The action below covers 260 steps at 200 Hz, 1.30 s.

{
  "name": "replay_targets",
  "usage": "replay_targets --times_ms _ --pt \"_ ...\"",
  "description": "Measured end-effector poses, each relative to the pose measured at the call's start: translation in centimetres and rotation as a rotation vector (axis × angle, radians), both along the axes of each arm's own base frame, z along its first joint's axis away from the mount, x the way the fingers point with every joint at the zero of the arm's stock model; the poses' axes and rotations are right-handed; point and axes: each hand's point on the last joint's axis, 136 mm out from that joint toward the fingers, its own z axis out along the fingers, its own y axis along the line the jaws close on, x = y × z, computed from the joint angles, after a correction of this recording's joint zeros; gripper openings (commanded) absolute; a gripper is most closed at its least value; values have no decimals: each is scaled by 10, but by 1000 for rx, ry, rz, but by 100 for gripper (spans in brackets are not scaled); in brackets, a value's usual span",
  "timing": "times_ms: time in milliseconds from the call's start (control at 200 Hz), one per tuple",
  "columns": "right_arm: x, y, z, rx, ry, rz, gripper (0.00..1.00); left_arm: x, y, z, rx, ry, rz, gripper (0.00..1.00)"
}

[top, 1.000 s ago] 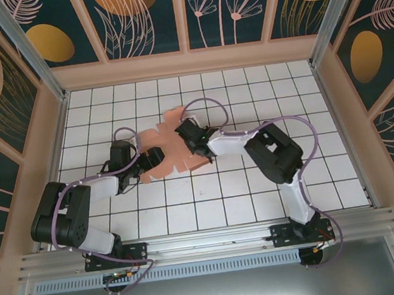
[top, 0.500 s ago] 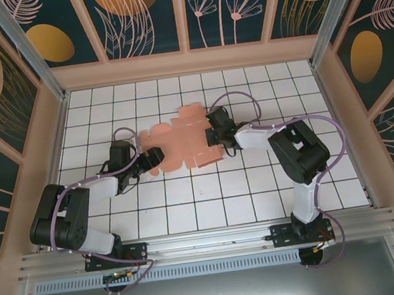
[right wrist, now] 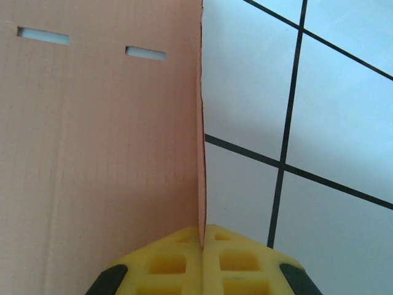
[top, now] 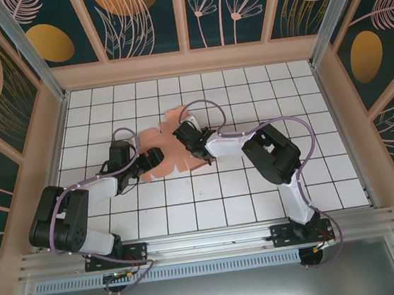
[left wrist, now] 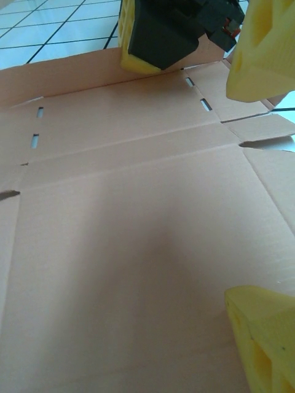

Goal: Fold the paper box

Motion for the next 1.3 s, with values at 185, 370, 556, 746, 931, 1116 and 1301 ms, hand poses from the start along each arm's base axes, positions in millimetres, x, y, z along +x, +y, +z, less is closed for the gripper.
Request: replay_targets --times_ms 185,370,556,746,931,1116,1301 --pt "-3 -34 2 259 100 -44 0 -1 2 -1 8 6 7 78" --pt "7 -47 4 270 104 -90 0 -1 1 -1 8 4 4 78" --pt "4 9 2 34 8 9 0 0 0 -3 10 11 3 78" --pt "-4 11 2 83 30 44 8 6 -2 5 5 -10 3 78" --pt "-2 -36 11 331 119 -17 55 6 -2 12 1 -25 3 78" --pt "-5 -43 49 609 109 13 66 7 -2 15 -2 -35 3 78" --pt "-6 -34 68 717 101 59 66 6 -2 18 -3 -40 3 78"
